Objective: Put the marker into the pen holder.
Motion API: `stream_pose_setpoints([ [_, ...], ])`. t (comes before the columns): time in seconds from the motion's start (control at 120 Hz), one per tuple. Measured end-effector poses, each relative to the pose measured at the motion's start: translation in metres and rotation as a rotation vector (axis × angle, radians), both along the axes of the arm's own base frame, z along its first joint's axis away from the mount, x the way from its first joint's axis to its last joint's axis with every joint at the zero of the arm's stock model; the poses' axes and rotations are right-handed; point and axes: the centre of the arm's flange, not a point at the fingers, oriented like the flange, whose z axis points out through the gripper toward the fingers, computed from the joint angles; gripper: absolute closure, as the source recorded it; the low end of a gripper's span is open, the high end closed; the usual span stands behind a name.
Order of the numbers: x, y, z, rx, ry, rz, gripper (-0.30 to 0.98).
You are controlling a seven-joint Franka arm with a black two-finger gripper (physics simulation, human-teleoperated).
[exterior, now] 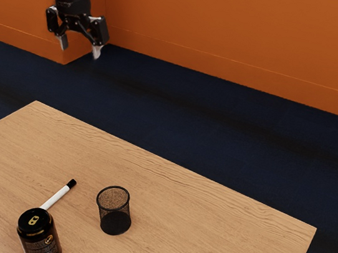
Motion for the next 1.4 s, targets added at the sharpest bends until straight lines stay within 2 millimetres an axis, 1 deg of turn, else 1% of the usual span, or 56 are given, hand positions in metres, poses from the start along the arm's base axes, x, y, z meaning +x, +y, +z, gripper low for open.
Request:
stream_pose_setpoints([
  [0.1, -0.001, -0.011, 0.001, 0.004, 0.025, -0.013, 0.00],
  [0.133, -0.003, -0.015, -0.005, 0.002, 0.041, -0.017, 0.00],
  [0.167, -0.004, -0.019, -0.019, 0.000, 0.069, -0.022, 0.00],
  [0.233, -0.006, -0.026, -0.060, -0.001, 0.142, -0.032, 0.00],
  [0.3, -0.011, -0.032, -0.105, -0.001, 0.212, -0.041, 0.00],
  [0.342, -0.017, -0.035, -0.137, -0.001, 0.263, -0.045, 0.00],
  [0.45, -0.032, -0.040, -0.203, 0.000, 0.350, -0.055, 0.00],
  [0.517, -0.032, -0.041, -0.244, 0.004, 0.389, -0.063, 0.00],
  [0.542, -0.030, -0.039, -0.258, 0.004, 0.402, -0.060, 0.00],
  [0.567, -0.029, -0.032, -0.270, 0.001, 0.411, -0.049, 0.00],
  [0.642, -0.030, 0.012, -0.304, -0.018, 0.429, 0.026, 0.01],
  [0.675, -0.032, 0.026, -0.314, -0.023, 0.428, 0.049, 0.01],
  [0.725, -0.036, 0.035, -0.327, -0.028, 0.428, 0.061, 0.01],
  [0.817, -0.042, 0.035, -0.342, -0.030, 0.425, 0.055, 0.01],
  [1.092, -0.046, 0.034, -0.371, -0.030, 0.437, 0.035, 0.01],
  [1.167, -0.046, 0.034, -0.375, -0.031, 0.440, 0.032, 0.01],
  [1.275, -0.046, 0.046, -0.390, -0.037, 0.447, 0.050, 0.01],
  [1.4, -0.041, 0.050, -0.401, -0.038, 0.428, 0.045, 0.01],
])
